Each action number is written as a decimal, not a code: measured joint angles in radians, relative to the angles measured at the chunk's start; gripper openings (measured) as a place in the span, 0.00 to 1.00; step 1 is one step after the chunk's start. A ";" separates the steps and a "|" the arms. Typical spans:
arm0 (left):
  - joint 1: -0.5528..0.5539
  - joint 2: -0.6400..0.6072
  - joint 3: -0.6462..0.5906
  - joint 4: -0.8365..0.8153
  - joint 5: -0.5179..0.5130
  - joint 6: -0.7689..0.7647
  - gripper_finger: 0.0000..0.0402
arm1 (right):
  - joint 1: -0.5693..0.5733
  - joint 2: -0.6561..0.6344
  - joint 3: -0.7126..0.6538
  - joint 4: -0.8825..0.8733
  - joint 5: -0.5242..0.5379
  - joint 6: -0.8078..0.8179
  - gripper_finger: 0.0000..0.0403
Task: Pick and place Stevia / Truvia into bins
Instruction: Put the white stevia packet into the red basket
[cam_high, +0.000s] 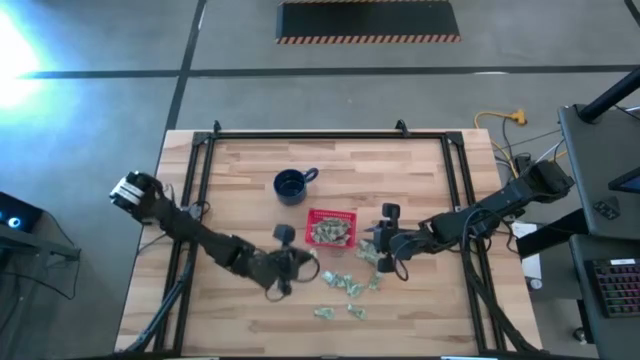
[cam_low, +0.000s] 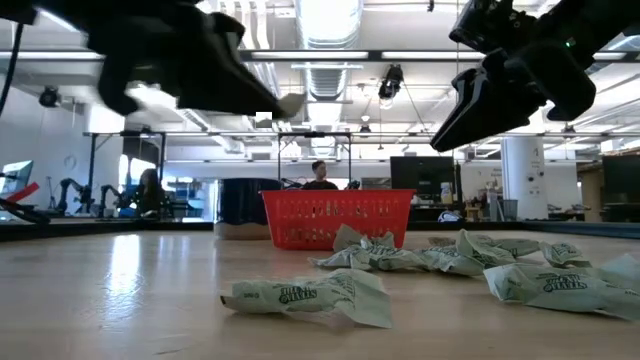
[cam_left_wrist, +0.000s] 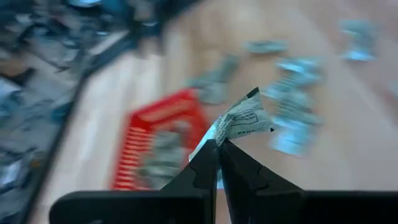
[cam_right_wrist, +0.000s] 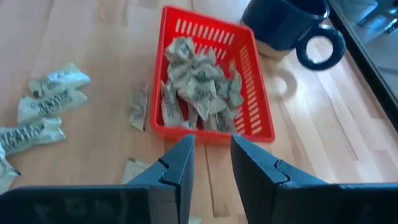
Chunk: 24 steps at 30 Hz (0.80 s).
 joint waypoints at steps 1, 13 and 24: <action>0.021 -0.010 0.001 0.001 -0.008 0.003 0.00 | 0.000 0.000 0.000 -0.007 0.000 0.007 0.23; 0.273 -0.020 0.003 -0.001 0.168 -0.002 0.00 | 0.000 0.000 0.000 -0.030 -0.138 0.028 0.23; 0.291 -0.018 0.005 -0.019 0.187 -0.001 0.29 | 0.000 0.000 -0.020 -0.041 -0.233 0.128 0.24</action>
